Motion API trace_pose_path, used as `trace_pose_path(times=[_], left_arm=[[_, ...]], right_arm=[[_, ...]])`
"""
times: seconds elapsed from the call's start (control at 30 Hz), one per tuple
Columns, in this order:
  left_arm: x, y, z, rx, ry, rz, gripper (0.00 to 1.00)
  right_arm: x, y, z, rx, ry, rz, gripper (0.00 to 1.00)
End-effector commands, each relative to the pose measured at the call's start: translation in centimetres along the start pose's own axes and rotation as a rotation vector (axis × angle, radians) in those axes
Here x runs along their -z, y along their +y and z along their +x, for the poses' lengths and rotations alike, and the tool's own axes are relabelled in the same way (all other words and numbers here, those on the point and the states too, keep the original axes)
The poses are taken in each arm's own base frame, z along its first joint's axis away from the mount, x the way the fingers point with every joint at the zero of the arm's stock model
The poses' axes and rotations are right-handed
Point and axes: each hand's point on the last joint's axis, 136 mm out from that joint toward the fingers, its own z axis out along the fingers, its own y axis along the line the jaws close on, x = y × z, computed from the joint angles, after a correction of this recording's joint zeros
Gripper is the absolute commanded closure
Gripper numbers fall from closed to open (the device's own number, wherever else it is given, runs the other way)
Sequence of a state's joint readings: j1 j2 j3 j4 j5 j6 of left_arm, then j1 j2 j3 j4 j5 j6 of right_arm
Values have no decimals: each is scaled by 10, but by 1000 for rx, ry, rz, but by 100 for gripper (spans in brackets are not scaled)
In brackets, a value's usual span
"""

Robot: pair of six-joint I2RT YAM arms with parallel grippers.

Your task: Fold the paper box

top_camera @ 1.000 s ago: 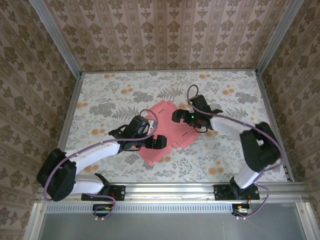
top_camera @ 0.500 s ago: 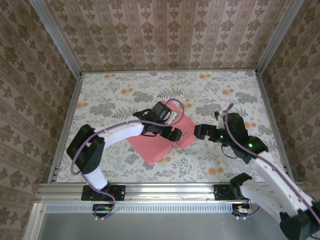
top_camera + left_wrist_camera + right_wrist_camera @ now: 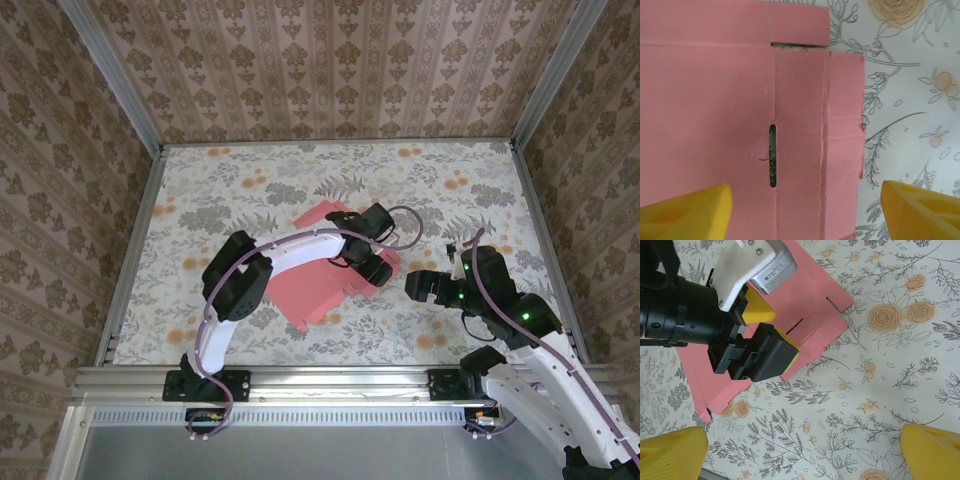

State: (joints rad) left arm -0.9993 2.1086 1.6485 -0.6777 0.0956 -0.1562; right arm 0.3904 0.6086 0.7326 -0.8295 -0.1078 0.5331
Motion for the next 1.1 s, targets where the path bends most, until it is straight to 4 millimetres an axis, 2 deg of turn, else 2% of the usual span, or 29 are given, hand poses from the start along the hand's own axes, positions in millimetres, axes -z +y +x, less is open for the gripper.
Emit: trace_pose_path(times=[0.0, 0.33, 0.63, 0.83, 1.07], left_arm=[[-2, 4, 8, -57, 62, -70, 20], [-20, -2, 1, -100, 78, -101, 12], [-28, -6, 3, -94, 99, -72, 13], [-32, -11, 8, -82, 118, -47, 10], [-38, -7, 12, -69, 133, -70, 13]], right_arm=[[7, -3, -5, -4, -13, 29, 0], [5, -4, -5, -4, -12, 33, 0], [3, -5, -4, -12, -9, 37, 0], [1, -5, -5, -11, -7, 39, 0], [-3, -6, -4, -17, -2, 43, 0]])
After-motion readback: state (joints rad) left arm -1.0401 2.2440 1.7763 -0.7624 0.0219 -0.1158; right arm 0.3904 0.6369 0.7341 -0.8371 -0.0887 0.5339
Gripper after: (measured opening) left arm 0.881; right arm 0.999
